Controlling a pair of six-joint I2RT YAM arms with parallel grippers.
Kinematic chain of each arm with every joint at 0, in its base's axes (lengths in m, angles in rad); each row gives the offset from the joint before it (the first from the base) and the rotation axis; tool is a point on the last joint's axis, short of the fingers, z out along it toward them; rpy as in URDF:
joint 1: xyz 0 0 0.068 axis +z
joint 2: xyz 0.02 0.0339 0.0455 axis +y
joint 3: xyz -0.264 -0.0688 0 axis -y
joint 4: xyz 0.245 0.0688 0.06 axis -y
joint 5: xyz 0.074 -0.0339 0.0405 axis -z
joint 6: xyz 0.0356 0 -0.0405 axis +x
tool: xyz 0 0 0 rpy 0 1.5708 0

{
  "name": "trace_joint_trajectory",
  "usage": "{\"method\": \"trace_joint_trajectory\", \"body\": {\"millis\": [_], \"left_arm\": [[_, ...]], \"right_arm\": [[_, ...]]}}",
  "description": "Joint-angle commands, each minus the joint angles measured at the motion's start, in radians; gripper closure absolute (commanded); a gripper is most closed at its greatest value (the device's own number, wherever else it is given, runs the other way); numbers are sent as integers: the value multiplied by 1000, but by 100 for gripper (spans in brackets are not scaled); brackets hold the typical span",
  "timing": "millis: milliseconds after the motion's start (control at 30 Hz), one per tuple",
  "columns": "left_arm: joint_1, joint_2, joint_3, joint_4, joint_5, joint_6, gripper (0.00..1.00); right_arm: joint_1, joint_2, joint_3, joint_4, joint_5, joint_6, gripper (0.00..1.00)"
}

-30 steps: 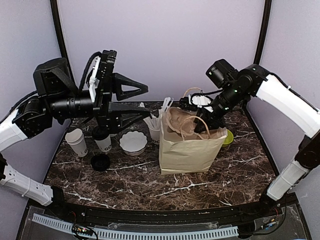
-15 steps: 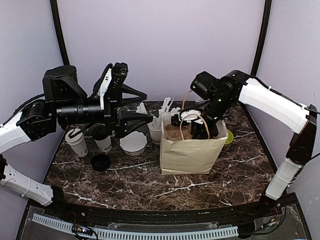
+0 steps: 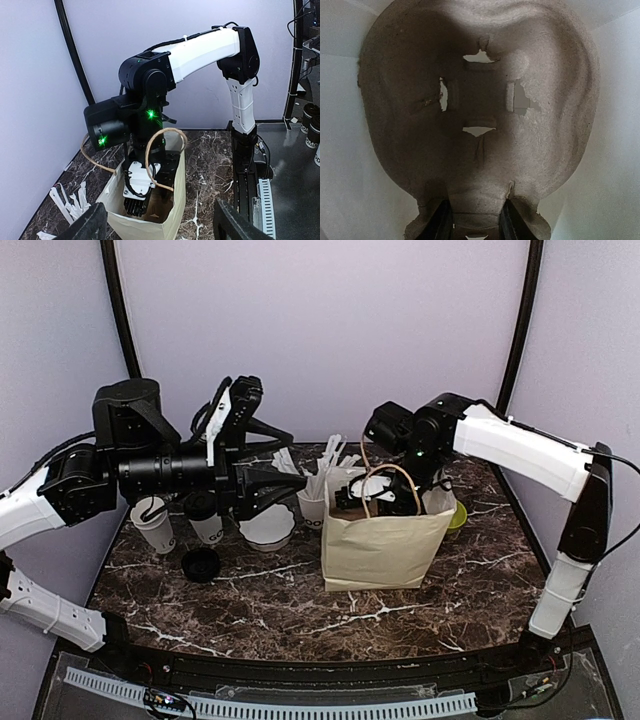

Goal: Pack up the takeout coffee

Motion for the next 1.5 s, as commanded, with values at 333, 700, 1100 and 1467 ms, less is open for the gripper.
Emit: {"method": "trace_joint_trajectory", "body": {"millis": [333, 700, 1100, 1467], "left_arm": [[-2, -22, -34, 11, -20, 15, 24], [2, -22, -54, 25, -14, 10, 24], [5, -20, -70, 32, -17, 5, 24], [5, -19, -82, 41, -13, -1, 24]], "right_arm": [[24, 62, -150, 113, -11, 46, 70], [36, 82, -223, 161, -21, 61, 69], [50, 81, -249, 180, -5, 83, 66], [81, 69, -304, 225, 34, 135, 66]]}}
